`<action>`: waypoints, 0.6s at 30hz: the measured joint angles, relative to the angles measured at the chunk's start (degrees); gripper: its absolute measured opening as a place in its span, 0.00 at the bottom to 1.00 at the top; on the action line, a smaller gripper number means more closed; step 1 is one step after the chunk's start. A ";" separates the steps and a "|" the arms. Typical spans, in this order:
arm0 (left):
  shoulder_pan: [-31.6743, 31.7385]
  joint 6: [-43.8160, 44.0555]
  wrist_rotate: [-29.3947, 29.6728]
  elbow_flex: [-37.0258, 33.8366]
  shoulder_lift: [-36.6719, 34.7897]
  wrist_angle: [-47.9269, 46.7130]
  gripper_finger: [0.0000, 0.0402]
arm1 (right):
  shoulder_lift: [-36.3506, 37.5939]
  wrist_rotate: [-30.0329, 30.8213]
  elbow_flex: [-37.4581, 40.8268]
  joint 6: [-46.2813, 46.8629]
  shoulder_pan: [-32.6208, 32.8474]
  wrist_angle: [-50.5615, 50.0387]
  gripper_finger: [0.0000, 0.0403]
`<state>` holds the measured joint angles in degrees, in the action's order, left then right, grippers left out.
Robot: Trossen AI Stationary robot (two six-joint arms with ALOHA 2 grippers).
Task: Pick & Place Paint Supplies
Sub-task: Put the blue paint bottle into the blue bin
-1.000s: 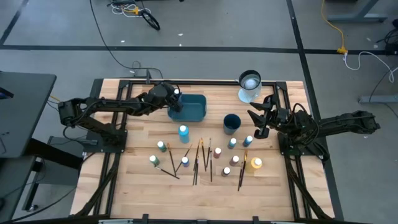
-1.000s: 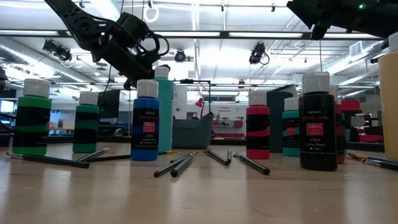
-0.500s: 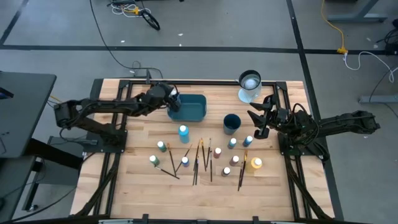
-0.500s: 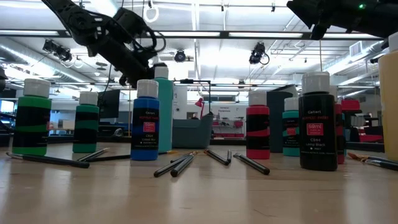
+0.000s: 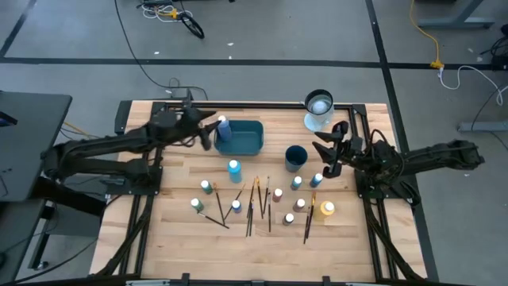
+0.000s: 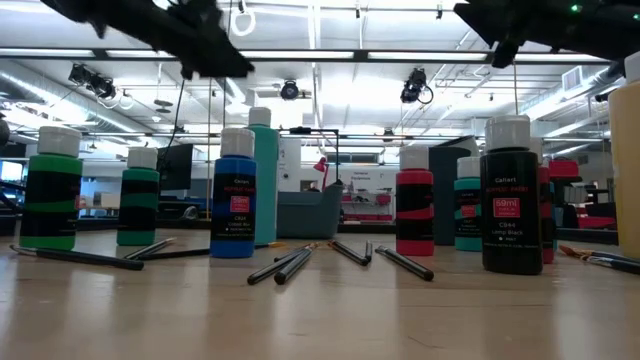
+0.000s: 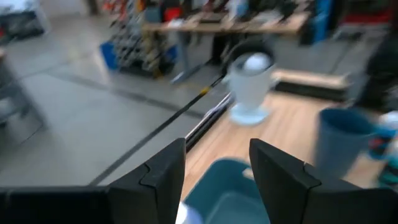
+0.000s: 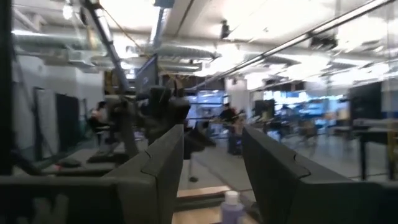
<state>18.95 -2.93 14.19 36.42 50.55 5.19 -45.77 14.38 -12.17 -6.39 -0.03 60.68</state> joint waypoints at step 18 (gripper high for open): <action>-0.74 -0.45 -12.23 0.00 -18.80 -10.63 0.47 | -36.40 -5.02 -27.54 3.43 0.04 -9.06 0.41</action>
<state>18.22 -3.38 1.96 36.42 31.75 -5.44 -82.17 9.37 -39.71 -2.96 0.01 51.62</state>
